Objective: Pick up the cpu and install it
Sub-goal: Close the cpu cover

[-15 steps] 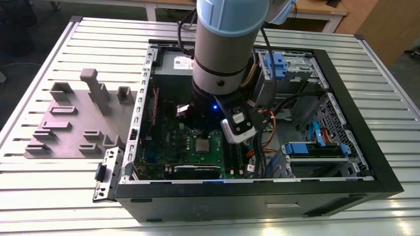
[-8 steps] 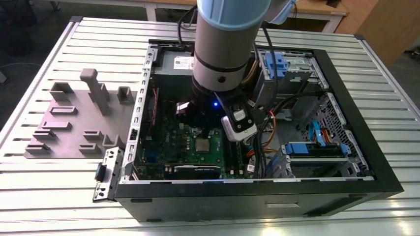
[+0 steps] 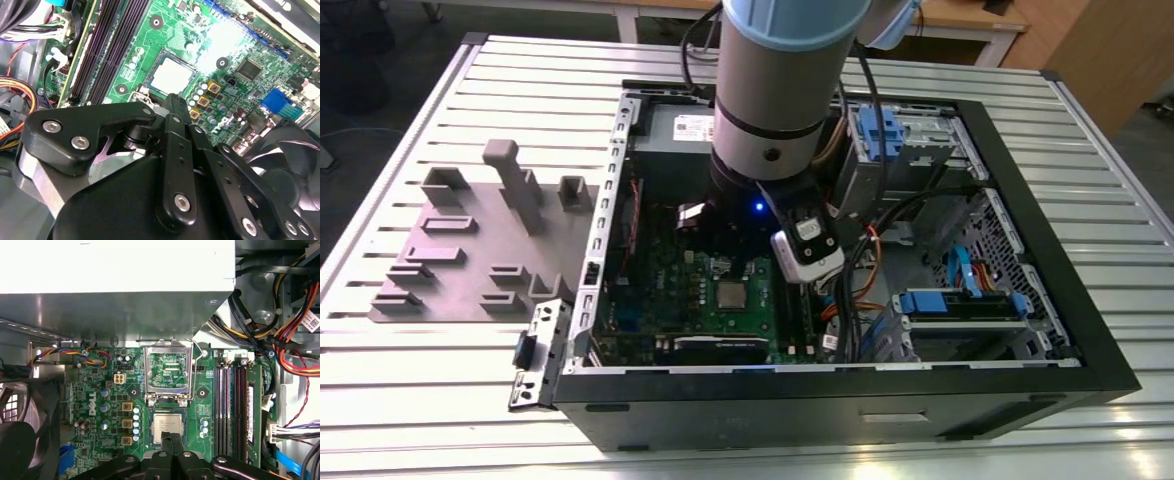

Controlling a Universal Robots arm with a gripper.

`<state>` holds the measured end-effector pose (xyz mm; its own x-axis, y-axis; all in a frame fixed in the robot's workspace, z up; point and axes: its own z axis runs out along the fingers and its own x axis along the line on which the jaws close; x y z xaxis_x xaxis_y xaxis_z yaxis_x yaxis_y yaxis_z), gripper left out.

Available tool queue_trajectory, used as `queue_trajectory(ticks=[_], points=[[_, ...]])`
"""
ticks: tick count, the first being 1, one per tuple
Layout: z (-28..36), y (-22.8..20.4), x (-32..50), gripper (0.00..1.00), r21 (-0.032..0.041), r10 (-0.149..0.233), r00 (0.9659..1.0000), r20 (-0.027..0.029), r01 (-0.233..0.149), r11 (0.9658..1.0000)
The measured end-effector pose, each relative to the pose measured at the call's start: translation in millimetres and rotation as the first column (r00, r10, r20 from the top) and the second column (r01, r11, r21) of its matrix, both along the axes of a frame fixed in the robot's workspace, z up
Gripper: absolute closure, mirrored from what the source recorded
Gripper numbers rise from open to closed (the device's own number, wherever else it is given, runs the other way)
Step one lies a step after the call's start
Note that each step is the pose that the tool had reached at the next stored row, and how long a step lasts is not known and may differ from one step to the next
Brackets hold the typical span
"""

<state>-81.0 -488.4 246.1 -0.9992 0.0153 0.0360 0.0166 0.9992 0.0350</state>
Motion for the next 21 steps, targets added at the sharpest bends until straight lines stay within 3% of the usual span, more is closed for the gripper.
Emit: queue_trajectory(ticks=[10,14,18,21], points=[[0.1,0.0,-0.1,0.89,-0.0002,0.008,1.0,-0.0001,-0.008,1.0],[0.1,0.0,-0.2,0.89,-0.0003,0.064,0.998,-0.0001,-0.064,0.998],[-0.1,0.0,-0.2,0.89,-0.0003,0.129,0.9917,-0.0001,-0.129,0.9917],[-0.1,0.0,0.2,0.89,-0.0002,0.142,0.9899,0.0,-0.142,0.9899]])
